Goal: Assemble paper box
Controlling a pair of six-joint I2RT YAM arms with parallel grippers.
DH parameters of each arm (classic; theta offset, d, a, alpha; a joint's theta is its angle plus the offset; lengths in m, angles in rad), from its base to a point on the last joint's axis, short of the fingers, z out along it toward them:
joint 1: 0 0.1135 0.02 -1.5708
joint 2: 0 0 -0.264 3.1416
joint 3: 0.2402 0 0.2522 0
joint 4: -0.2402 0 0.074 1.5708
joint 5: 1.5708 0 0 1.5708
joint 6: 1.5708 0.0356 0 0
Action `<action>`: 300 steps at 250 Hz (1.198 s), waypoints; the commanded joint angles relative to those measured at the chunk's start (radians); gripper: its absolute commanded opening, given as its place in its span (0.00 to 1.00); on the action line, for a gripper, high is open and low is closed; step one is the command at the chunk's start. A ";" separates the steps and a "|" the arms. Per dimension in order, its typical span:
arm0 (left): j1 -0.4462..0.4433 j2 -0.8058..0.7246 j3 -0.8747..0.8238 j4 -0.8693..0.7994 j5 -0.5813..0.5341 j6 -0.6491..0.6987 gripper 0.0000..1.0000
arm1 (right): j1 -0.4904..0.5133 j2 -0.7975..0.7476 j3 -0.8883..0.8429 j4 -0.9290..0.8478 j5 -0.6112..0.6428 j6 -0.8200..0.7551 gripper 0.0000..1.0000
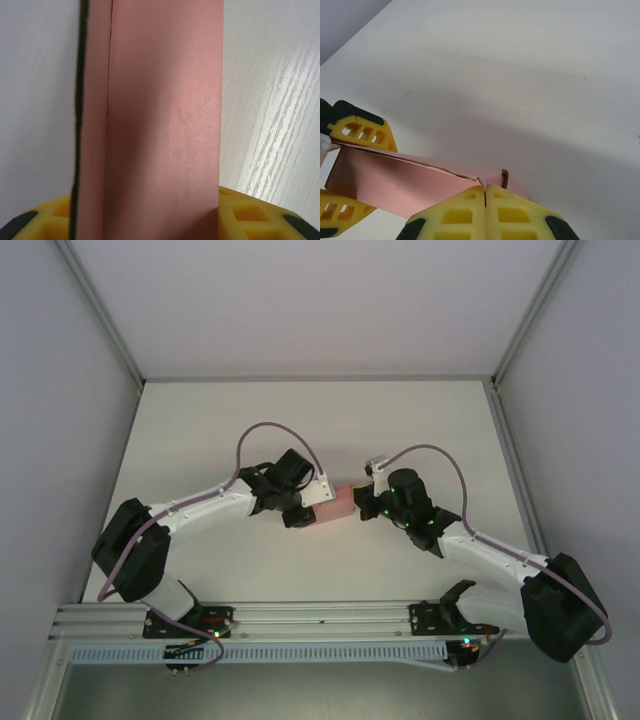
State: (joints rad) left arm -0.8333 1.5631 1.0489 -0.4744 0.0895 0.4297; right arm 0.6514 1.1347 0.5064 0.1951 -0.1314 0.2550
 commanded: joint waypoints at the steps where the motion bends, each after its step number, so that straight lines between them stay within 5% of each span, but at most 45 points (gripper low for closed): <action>1: 0.009 0.018 0.013 0.104 -0.014 -0.034 0.33 | 0.030 0.034 0.005 -0.234 -0.014 0.142 0.00; 12: 0.008 0.022 0.017 0.099 -0.011 -0.031 0.32 | 0.032 0.037 0.055 -0.281 -0.011 0.195 0.13; 53: 0.009 0.020 0.013 0.092 0.000 -0.013 0.31 | 0.036 0.016 0.128 -0.354 0.005 0.152 0.28; 85: 0.008 0.009 -0.002 0.095 0.004 -0.008 0.30 | 0.036 0.009 0.157 -0.422 0.069 0.110 0.20; 173: 0.008 0.021 0.017 0.057 0.017 0.015 0.30 | 0.037 -0.002 0.253 -0.478 0.165 0.095 0.43; 300: 0.003 0.032 0.040 0.032 0.020 0.028 0.30 | -0.014 0.136 0.380 -0.505 0.057 0.010 0.31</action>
State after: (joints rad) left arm -0.8310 1.5833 1.0561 -0.4168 0.0906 0.4324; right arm 0.6449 1.2480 0.8562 -0.2836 -0.0296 0.2977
